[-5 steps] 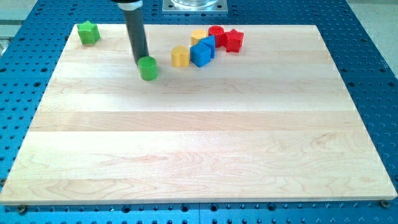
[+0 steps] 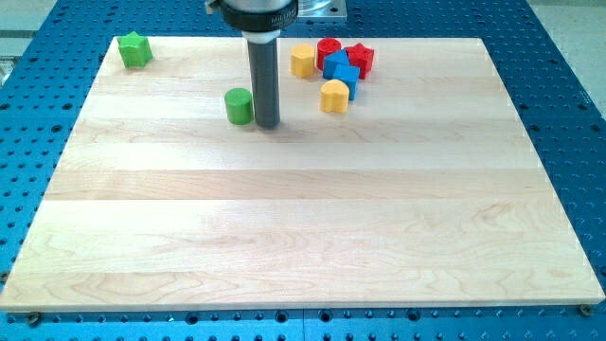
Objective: Place the green circle to parallel left of the heart
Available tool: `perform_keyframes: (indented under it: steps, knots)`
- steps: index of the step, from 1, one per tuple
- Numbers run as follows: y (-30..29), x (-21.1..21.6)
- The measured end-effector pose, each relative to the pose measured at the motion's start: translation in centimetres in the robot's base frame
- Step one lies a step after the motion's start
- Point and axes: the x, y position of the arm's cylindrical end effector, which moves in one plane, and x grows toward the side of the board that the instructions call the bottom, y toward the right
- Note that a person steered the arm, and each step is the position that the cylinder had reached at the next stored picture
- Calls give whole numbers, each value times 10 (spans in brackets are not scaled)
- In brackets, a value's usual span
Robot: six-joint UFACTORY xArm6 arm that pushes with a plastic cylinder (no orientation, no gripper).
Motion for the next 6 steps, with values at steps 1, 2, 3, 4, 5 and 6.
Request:
perform_keyframes:
  steps: [1,2,3,4,5,6]
  knots:
    - [-39,-5]
    - [-54,-15]
    - [-116,-11]
    - [-200,-54]
    - [-250,-98]
    - [-239,-157]
